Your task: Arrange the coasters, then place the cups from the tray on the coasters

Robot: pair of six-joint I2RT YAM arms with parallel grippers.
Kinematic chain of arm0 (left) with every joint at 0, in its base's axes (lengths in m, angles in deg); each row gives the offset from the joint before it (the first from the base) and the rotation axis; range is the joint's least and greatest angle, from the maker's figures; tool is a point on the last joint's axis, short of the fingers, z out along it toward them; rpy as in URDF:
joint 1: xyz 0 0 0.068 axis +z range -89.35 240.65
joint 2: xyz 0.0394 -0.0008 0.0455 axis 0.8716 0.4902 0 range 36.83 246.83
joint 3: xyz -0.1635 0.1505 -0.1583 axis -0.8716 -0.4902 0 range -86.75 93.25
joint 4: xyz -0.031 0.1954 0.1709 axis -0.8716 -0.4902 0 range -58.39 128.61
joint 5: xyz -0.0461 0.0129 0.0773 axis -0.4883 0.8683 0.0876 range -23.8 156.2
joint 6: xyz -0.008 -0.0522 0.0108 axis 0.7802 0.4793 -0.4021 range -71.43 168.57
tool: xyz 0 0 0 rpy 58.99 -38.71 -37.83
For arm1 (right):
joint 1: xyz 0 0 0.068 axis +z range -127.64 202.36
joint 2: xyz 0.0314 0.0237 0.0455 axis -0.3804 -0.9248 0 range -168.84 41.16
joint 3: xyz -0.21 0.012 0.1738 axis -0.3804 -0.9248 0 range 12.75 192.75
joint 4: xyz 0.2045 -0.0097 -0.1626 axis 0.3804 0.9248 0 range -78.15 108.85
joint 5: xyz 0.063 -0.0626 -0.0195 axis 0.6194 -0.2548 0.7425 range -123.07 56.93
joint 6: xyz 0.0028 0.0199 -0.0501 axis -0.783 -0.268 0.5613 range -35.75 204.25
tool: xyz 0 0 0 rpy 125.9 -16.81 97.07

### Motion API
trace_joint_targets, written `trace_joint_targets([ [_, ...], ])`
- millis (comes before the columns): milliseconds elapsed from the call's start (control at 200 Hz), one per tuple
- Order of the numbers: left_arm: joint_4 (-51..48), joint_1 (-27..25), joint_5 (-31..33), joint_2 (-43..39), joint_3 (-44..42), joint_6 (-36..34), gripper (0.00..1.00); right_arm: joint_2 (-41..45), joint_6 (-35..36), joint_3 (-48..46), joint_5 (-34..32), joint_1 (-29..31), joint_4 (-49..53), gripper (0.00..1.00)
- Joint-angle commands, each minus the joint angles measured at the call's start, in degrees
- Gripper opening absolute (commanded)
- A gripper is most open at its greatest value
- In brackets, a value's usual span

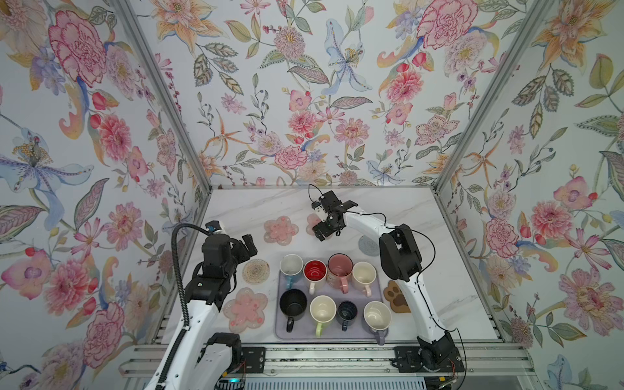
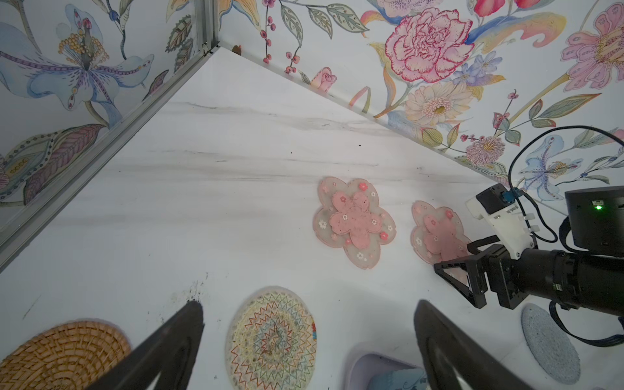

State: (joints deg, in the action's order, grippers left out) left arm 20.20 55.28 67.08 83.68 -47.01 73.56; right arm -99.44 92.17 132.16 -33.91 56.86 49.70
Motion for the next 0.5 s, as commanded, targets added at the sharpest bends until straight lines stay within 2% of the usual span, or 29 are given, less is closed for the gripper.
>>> trace_joint_targets([
  [0, -1.19, 0.18, 1.37, -0.71, -0.64, 0.58, 0.99, -3.19, -0.01, 1.62, -2.57, 0.39, 1.64, 0.99],
  [230, -1.19, 0.20, 1.31, -0.45, -0.54, 0.90, 0.99, -6.83, -1.49, 6.42, -2.22, -0.63, 1.75, 0.99],
  [495, -1.19, 0.19, 1.34, 0.07, -0.53, 1.20, 0.99, -11.02, -4.67, 13.41, 2.60, -2.72, 2.03, 0.99],
])
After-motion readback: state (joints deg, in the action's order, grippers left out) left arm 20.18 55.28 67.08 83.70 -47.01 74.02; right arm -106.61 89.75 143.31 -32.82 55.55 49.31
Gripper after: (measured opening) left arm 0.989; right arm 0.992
